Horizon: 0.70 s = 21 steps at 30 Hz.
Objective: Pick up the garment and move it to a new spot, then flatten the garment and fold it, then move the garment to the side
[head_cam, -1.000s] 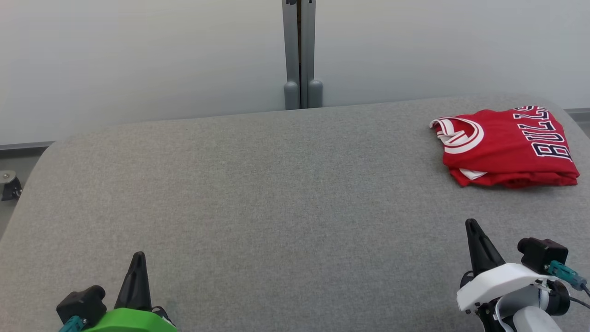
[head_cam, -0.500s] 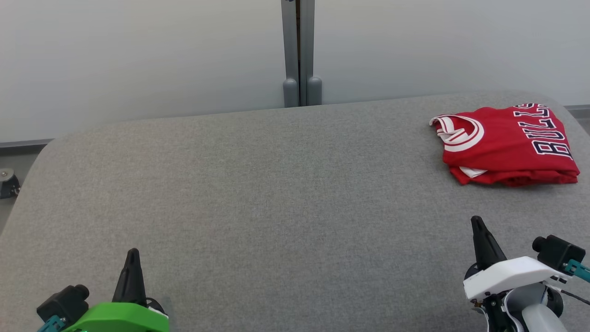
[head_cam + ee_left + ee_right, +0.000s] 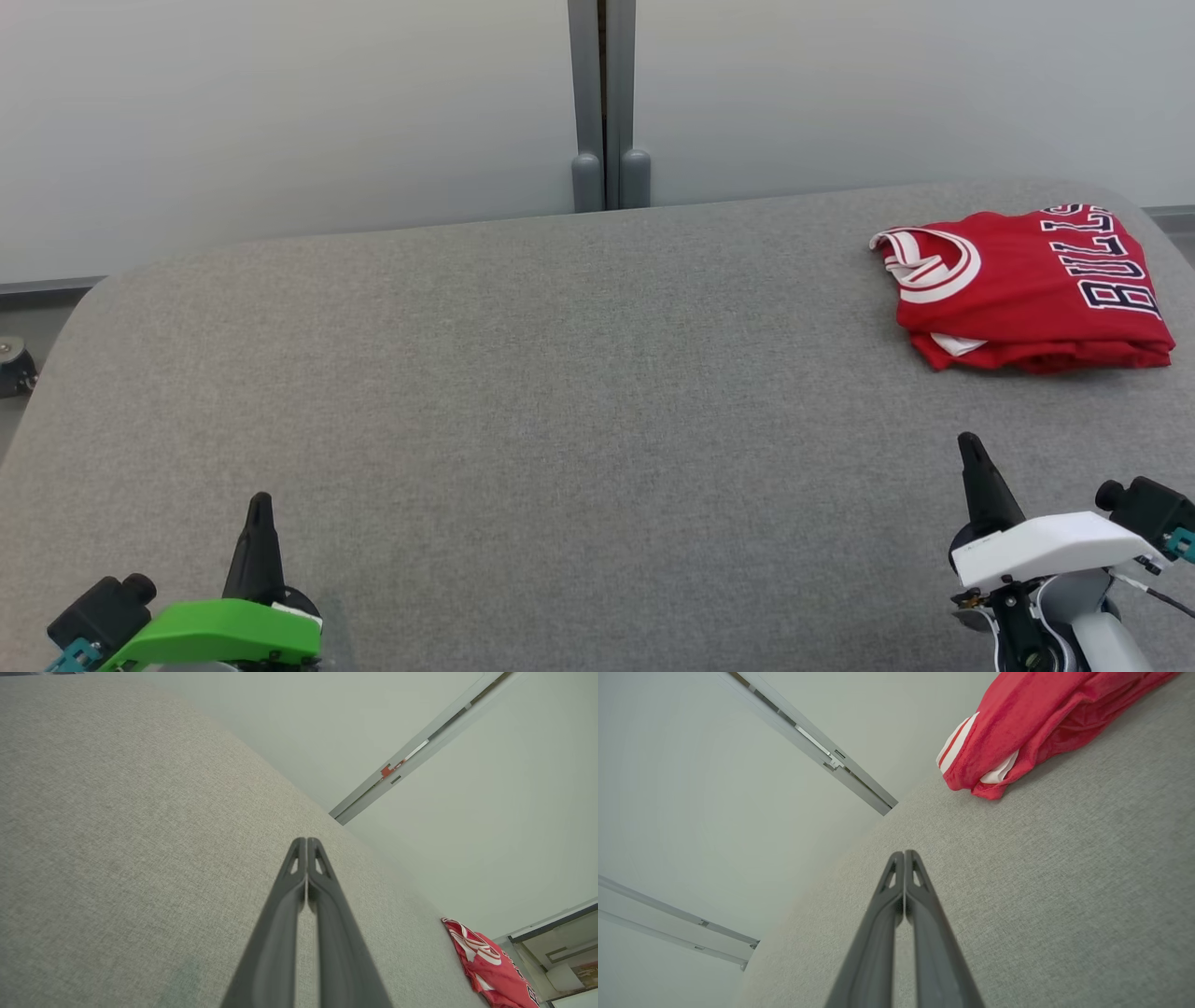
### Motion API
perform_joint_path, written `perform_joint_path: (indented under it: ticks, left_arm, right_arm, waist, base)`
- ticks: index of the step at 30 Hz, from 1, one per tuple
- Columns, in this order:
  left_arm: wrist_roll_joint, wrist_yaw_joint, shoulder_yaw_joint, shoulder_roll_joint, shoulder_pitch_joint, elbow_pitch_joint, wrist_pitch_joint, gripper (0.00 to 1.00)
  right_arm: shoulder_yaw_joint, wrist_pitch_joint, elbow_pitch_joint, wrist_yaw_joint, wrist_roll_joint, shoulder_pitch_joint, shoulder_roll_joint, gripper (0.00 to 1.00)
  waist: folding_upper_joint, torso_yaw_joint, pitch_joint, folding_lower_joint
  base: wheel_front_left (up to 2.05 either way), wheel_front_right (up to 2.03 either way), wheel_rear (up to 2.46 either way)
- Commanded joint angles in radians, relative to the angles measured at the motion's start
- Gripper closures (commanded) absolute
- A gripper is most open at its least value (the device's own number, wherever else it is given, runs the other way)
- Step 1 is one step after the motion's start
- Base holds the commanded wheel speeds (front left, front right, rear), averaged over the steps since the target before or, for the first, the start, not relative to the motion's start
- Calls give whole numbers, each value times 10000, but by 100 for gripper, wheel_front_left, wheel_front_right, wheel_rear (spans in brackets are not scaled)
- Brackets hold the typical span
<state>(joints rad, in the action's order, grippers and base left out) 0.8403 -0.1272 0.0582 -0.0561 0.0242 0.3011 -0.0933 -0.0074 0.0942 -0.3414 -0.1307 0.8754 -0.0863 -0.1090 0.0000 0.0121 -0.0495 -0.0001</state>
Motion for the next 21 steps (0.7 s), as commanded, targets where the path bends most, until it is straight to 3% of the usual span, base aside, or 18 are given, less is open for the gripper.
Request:
perform_joint_path:
  ticks: [1,21]
  left_arm:
    - [357,-20,47,-42,358,-144,66,100]
    - [2611,-30,220,-14,537,-290,687,100]
  right_arm:
    - [-79,-92,195,-1,337,-226,-29,100]
    - [-391,-710,450,-1,2483,-259,158,100]
  waist:
    - [0,-2,9,1]
    - [0,-30,130,1]
  base:
    - [0,0,0]
    - [0,0,0]
